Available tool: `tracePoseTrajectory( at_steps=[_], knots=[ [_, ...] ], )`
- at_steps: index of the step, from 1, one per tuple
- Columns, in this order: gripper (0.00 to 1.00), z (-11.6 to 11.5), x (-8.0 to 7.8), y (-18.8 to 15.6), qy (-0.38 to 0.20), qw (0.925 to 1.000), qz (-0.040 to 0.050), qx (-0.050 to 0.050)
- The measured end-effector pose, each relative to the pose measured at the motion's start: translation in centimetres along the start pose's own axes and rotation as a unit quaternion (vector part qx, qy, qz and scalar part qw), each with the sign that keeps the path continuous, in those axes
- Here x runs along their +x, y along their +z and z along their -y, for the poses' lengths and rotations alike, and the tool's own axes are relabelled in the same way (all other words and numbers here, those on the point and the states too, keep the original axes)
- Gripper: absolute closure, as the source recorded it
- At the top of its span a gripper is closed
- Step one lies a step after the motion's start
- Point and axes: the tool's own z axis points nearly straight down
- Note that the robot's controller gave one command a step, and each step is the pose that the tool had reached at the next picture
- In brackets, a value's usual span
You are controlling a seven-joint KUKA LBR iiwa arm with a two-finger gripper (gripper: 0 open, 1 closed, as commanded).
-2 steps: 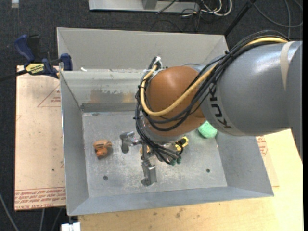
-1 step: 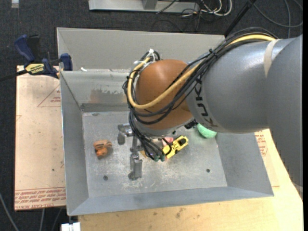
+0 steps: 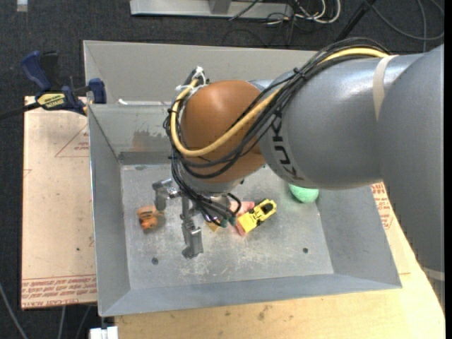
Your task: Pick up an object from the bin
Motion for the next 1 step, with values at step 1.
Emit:
tracePoseTrajectory(
  at_steps=[1],
  knots=[
    [0.00,-0.55,-0.98,2.00,-0.044,0.9990,-0.0003,0.000]
  ],
)
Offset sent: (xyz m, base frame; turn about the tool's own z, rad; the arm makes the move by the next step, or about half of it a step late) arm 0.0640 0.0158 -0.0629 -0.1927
